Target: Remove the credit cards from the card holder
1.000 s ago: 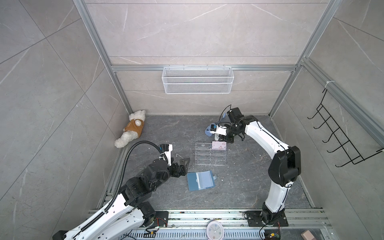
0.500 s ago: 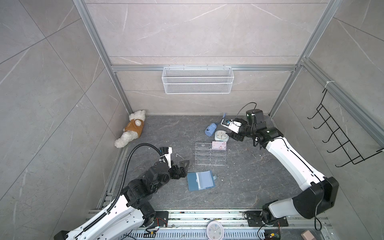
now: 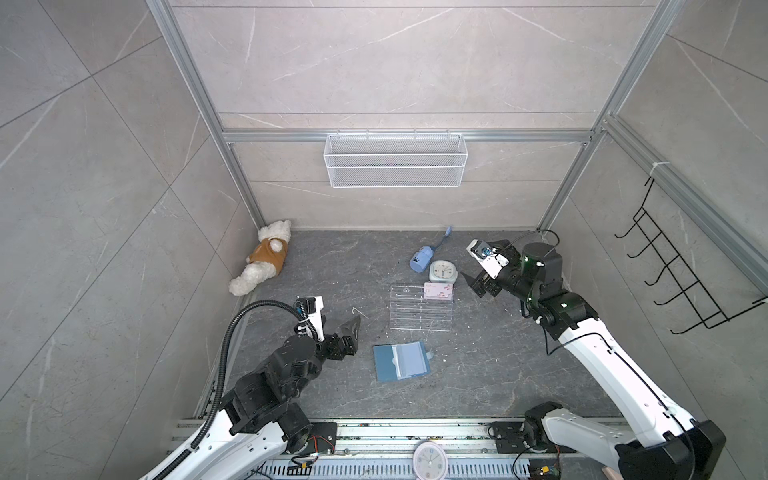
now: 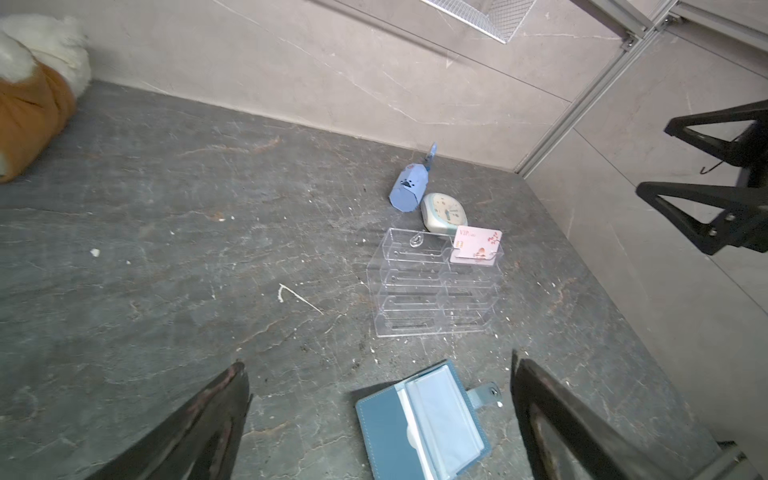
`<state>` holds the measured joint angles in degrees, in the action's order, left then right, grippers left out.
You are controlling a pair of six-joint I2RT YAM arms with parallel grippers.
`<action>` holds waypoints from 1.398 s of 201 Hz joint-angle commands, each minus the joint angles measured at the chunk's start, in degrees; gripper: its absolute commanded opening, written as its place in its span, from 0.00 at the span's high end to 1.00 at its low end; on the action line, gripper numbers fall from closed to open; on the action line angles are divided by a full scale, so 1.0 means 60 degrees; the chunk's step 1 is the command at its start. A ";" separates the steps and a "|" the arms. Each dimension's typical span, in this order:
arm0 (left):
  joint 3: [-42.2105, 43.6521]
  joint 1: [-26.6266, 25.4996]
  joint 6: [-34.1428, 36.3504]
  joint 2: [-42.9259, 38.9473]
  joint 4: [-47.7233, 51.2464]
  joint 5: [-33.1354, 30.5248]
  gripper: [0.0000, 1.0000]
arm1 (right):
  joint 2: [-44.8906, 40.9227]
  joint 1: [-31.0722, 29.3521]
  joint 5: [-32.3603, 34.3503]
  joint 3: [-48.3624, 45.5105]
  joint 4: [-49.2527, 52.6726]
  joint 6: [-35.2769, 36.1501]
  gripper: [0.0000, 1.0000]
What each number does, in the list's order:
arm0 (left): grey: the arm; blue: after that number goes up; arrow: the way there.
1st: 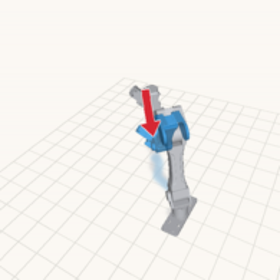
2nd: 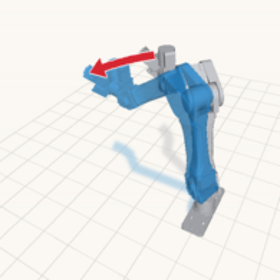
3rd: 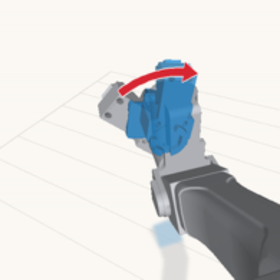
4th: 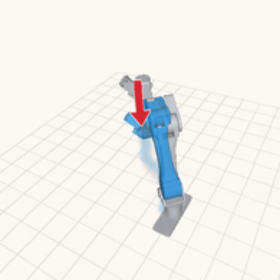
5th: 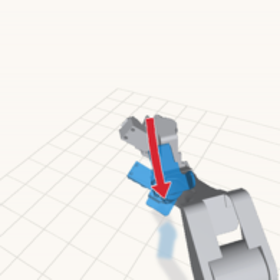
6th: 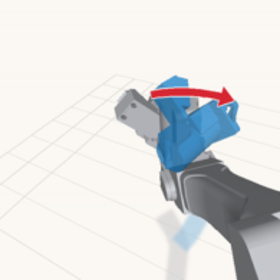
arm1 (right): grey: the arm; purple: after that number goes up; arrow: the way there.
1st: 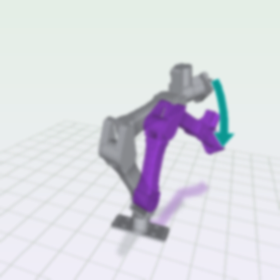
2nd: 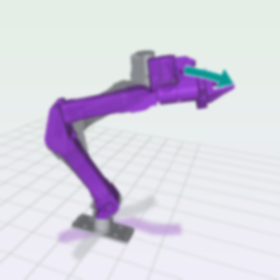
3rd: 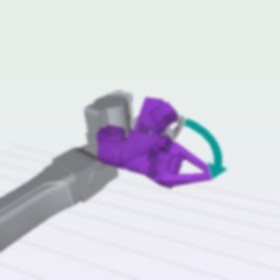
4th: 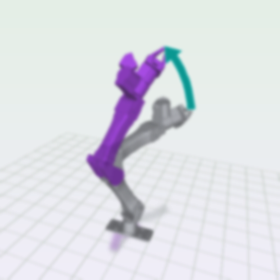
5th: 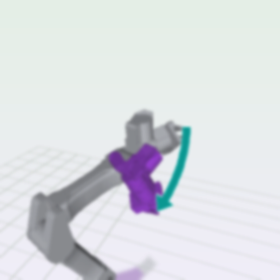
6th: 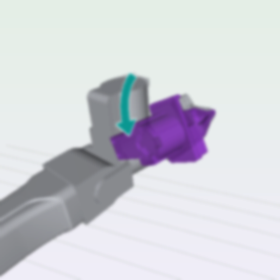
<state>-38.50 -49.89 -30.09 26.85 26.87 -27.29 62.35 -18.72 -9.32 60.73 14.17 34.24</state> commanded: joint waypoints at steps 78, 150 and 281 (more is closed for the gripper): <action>-0.0242 -0.0008 0.1183 0.0140 0.0181 -0.1925 0.00 | -0.2859 0.0022 0.2006 -0.2231 -0.0444 -0.3622 0.00; 0.0380 0.0257 0.1273 0.0498 -0.0845 -0.2801 0.00 | -0.4686 0.0015 0.4109 -0.3900 -0.1337 -0.5950 0.00; 0.1078 0.2922 0.1974 0.0914 -0.1973 -0.1214 0.00 | -0.4848 0.0015 0.5703 -0.3983 -0.0385 -0.6734 0.00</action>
<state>-32.82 -32.97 -20.95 31.55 20.16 -36.42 33.56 -18.72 23.81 37.41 10.68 -4.56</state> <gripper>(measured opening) 0.996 0.998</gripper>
